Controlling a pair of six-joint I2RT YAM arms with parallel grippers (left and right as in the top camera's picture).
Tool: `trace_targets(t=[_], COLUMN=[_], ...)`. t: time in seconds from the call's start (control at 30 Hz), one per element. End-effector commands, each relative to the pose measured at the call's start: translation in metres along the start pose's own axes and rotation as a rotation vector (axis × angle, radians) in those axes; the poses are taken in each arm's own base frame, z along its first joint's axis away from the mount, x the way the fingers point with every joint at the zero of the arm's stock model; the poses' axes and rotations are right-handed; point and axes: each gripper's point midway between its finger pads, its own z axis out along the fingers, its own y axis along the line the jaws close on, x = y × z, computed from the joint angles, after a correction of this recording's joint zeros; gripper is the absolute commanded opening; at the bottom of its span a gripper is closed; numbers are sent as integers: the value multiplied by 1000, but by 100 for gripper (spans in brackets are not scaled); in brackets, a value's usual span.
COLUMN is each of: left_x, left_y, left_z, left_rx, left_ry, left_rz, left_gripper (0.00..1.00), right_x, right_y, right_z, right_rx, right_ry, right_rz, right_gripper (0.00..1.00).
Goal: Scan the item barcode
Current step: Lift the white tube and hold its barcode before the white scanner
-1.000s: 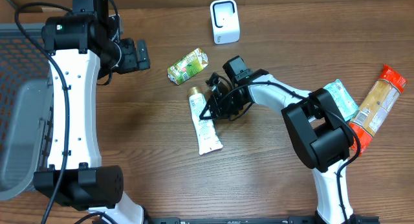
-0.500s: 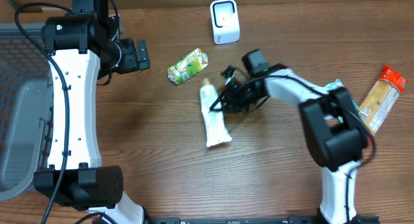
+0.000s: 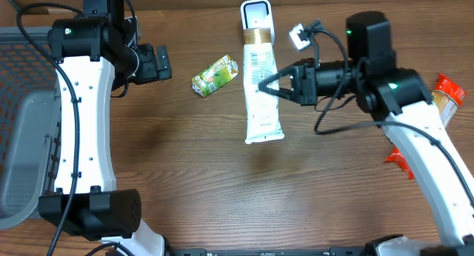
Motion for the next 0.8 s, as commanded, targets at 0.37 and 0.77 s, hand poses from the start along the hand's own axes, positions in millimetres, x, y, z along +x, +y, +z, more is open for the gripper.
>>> trace_targets(t=[0.37, 0.77], left_x=[0, 0], left_y=[2, 2], left_z=[4, 4], left_rx=[-3, -3], left_ry=[11, 11], left_rz=[-14, -14], left_gripper=[100, 100], right_x=[-17, -87], right_y=[3, -65], right_z=[-10, -47], right_rx=[213, 1186], right_ry=[-80, -66], right_rz=[35, -343], right_gripper=[4, 4])
